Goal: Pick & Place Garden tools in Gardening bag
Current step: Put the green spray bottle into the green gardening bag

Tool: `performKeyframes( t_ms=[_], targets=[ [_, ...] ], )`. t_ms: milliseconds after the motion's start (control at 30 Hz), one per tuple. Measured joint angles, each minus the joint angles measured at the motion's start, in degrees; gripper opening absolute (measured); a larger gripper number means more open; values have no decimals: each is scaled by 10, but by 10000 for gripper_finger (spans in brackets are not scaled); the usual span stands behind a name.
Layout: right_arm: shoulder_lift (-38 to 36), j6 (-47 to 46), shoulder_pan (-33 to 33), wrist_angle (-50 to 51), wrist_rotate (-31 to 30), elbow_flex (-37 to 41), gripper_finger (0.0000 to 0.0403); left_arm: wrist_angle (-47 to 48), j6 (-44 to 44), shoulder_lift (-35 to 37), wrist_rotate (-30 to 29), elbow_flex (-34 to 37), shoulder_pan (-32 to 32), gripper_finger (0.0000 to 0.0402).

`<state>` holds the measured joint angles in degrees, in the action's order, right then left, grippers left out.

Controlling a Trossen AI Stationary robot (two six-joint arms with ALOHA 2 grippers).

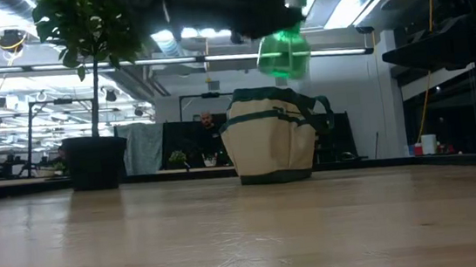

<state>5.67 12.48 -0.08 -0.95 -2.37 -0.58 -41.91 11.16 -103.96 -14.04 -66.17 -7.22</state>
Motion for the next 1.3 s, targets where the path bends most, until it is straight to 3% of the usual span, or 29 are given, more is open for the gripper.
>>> performKeyframes(
  t_ms=[233,467,633,867,1000,1300],
  targets=[
    [0,0,0,0,0,0,186,11,-24,-38,-89,0,-16,150],
    [0,0,0,0,0,0,186,119,-114,-41,-105,0,-27,153],
    [0,0,0,0,0,0,186,177,-176,-41,-56,0,-29,155],
    [0,0,0,0,0,0,185,239,-225,-40,-32,0,-35,156],
    [0,0,0,0,0,0,185,249,-233,-39,0,-1,-42,157],
    [0,0,0,0,0,0,185,266,-235,-39,8,-1,-43,168]
  ],
)
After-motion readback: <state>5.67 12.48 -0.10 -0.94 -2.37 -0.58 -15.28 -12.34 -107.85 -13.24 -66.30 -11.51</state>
